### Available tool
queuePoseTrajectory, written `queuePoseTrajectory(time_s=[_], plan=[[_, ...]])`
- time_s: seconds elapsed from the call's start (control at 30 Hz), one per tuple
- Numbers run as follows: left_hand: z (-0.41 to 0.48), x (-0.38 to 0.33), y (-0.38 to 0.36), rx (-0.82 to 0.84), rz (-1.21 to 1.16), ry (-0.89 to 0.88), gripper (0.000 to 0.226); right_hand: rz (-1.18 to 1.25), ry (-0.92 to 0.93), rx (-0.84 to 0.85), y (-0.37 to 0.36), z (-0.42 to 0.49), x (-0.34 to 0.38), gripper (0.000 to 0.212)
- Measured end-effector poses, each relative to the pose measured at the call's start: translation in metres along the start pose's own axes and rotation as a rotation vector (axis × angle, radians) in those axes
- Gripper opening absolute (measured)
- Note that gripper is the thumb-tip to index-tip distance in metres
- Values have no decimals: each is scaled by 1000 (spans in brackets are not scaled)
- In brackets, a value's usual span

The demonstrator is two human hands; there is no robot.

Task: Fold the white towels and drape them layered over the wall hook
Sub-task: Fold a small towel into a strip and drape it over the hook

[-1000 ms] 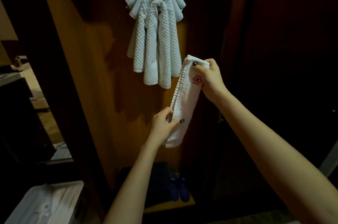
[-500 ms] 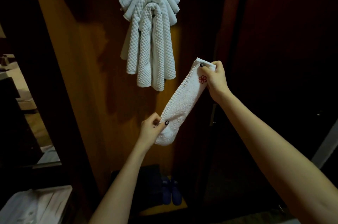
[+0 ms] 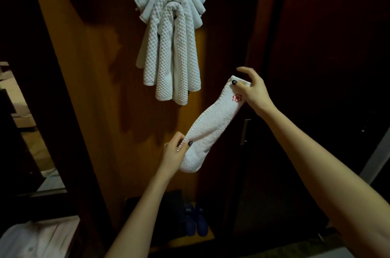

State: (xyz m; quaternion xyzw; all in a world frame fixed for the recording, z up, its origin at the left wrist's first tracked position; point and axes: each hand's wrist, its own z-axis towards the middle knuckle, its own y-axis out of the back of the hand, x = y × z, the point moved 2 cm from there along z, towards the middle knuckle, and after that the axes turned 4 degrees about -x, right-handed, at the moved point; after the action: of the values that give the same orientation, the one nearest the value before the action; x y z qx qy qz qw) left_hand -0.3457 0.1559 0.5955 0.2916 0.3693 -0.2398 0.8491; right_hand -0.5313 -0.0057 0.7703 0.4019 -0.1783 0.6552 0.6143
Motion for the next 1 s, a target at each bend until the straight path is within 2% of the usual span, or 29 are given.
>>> queuePoseTrajectory(time_s=[0.13, 0.2, 0.3, 0.43, 0.53, 0.67, 0.73, 0.87, 0.97, 1.0], plan=[[1, 5, 3, 13, -16, 31, 25, -121, -16, 106, 2, -1, -4, 15], [0, 6, 3, 14, -20, 30, 26, -144, -18, 142, 4, -2, -6, 14], [-2, 6, 1, 38, -29, 29, 27, -165, 22, 70, 6, -3, -7, 11], [-10, 0, -12, 78, -74, 38, 26, 3, -42, -74, 1, -5, -8, 6], [-19, -1, -23, 120, -188, 132, 17, 102, -59, -100, -3, -6, -4, 3], [-22, -4, -30, 191, -172, 97, 36, 161, -44, -42, -5, -5, 5, 12], [-17, -6, -32, 226, -176, 94, 33, 227, -77, 0, -5, -4, 8, 11], [-5, -6, -34, 369, -173, 204, 25, 307, -116, 55, -2, -2, 11, 13], [-1, -14, -36, 463, -229, 226, 7, 355, -159, 103, 0, 0, 14, 12], [-2, -19, -37, 495, -281, 222, 17, 368, -171, 119, 0, 1, 15, 12]])
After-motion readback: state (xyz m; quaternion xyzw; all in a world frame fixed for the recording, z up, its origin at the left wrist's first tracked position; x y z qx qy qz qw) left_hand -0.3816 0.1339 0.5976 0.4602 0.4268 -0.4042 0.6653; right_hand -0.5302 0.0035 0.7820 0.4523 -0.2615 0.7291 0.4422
